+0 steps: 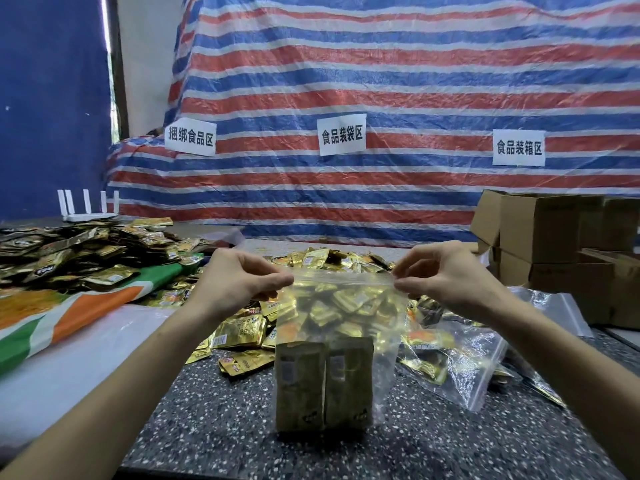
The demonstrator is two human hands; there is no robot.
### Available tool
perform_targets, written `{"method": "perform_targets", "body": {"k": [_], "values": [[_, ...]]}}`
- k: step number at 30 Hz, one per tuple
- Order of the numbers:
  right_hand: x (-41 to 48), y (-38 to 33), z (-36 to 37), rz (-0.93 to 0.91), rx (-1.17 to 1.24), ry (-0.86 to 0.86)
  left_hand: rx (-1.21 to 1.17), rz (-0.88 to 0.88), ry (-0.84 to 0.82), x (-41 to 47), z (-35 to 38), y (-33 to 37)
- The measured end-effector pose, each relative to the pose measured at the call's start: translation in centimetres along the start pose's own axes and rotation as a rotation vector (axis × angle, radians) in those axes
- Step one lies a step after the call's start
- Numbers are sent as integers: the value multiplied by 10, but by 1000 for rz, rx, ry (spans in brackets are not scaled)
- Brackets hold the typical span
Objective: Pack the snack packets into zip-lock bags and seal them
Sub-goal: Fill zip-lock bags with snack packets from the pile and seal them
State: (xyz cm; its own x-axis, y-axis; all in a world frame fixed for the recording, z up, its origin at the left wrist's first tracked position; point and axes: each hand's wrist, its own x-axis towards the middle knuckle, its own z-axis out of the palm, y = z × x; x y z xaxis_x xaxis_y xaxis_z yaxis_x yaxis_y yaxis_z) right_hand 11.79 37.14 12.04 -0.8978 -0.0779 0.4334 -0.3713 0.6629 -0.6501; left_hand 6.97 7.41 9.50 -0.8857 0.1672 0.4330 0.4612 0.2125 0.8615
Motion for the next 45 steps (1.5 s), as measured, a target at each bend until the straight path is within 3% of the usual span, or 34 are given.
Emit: {"method": "perform_targets", "body": {"k": [6,11,20,31,39,45], "values": [[2,4,-1,5,63,-10,9,33,7,-2,-3,-8],[3,7,13,-8,-31,17,64,105,-2,0,1,-8],[19,-40,49,-348,-435,-120,49,211,-5,-3,11,-12],[35,-65,77,-409,-305,-268,48,277,-60,-7,4,-20],[33,-70,73,-367,-268,-326,60,262,-259,-11,3,-25],[33,-66,69,-368,-239,-313,40,279,-227,-10,3,-22]]}}
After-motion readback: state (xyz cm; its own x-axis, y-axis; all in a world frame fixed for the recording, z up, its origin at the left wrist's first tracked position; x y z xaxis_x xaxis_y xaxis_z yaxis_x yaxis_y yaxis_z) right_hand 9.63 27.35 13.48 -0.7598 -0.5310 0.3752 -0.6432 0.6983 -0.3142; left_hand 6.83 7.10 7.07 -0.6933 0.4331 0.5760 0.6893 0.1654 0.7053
